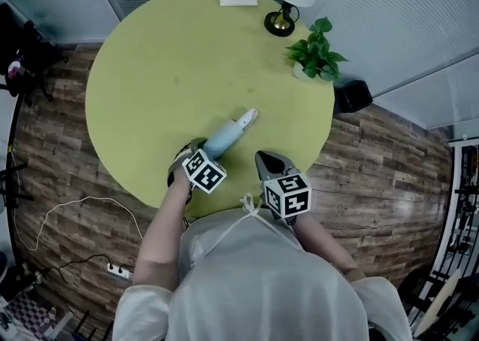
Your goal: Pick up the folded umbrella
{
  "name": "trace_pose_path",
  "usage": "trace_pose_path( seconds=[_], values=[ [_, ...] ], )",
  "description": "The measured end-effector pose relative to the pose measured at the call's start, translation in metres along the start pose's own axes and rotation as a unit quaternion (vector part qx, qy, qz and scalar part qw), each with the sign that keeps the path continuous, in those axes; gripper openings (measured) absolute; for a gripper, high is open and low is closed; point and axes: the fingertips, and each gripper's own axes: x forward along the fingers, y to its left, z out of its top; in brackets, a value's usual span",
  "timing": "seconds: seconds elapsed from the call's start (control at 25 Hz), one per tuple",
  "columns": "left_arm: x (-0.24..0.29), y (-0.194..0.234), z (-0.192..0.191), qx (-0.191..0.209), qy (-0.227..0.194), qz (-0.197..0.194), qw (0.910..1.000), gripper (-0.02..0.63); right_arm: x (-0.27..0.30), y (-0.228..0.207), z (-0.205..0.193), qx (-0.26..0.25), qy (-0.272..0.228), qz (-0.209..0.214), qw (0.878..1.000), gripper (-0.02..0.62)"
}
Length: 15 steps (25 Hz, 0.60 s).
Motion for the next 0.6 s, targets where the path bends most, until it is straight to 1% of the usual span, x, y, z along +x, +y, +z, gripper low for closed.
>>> trace_pose_path(
  seconds=[0.08,0.16,0.28,0.36,0.48,0.6],
  values=[
    [-0.007,0.003,0.004,-0.010,-0.013,0.009,0.9998,0.287,0.000,-0.002,0.004,0.001,-0.001,-0.004,1.000,0.000],
    [-0.018,0.007,0.011,-0.029,-0.034,0.013,0.9989,0.286,0.000,-0.004,0.011,0.001,-0.006,-0.005,1.000,0.000],
    [-0.043,0.016,0.027,-0.056,-0.080,0.022,0.9950,0.287,-0.001,-0.004,0.020,-0.003,-0.016,-0.007,1.000,0.000],
    [-0.062,0.023,0.037,-0.074,-0.114,0.035,0.9900,0.287,-0.002,-0.004,0.026,-0.006,-0.022,-0.007,1.000,0.000],
    [-0.094,0.038,0.053,-0.101,-0.174,0.074,0.9767,0.287,-0.001,-0.003,0.035,-0.018,-0.031,-0.005,0.999,0.000],
    [-0.126,0.052,0.066,-0.121,-0.233,0.114,0.9581,0.287,-0.001,-0.002,0.045,-0.041,-0.043,-0.004,0.998,0.000]
  ],
)
